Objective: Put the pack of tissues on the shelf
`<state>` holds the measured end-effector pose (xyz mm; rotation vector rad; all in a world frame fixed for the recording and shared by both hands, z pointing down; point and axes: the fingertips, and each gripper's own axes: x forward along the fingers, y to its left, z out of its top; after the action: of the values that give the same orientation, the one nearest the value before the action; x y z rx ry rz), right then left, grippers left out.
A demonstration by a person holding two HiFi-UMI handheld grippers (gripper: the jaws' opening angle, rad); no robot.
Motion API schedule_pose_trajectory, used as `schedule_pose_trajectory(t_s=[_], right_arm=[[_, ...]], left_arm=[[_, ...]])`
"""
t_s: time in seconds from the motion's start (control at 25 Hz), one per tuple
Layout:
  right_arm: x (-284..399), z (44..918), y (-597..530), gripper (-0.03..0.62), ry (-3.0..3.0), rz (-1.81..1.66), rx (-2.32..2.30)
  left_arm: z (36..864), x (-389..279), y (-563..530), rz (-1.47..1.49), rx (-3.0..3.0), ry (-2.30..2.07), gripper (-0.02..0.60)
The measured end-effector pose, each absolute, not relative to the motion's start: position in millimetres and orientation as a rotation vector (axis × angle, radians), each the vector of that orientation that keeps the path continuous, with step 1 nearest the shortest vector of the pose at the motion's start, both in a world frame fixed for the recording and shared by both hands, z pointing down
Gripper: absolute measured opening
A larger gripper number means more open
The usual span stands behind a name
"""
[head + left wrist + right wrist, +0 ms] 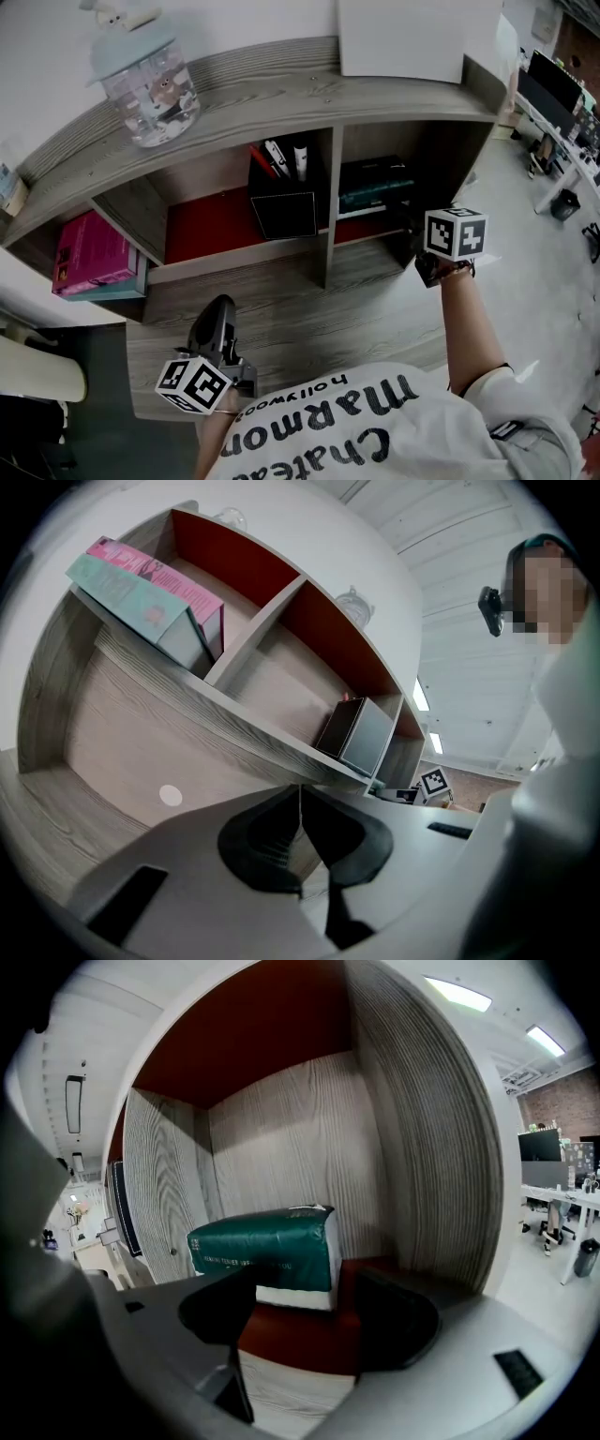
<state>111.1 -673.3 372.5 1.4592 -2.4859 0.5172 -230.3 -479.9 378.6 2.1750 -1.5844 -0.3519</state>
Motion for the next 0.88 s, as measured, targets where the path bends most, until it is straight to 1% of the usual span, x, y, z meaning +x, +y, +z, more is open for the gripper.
schedule_pose_trajectory(t_s=[0.76, 0.84, 0.88], right_arm=[[110.2, 371.6, -672.6, 0.314, -2.423, 0.461, 1.465], [111.0, 372.2, -671.1, 0.295, -2.424, 0.457, 1.473], [111.4, 372.2, -669.8, 0.273, -2.426, 0.456, 1.479]], left_arm=[[365.1, -230.0, -478.1, -0.353, 2.219, -1.577, 0.021], [363.6, -225.4, -477.9, -0.357, 2.235, -1.566, 0.021], [362.5, -222.8, -477.7, -0.357, 2.244, -1.560, 0.021]])
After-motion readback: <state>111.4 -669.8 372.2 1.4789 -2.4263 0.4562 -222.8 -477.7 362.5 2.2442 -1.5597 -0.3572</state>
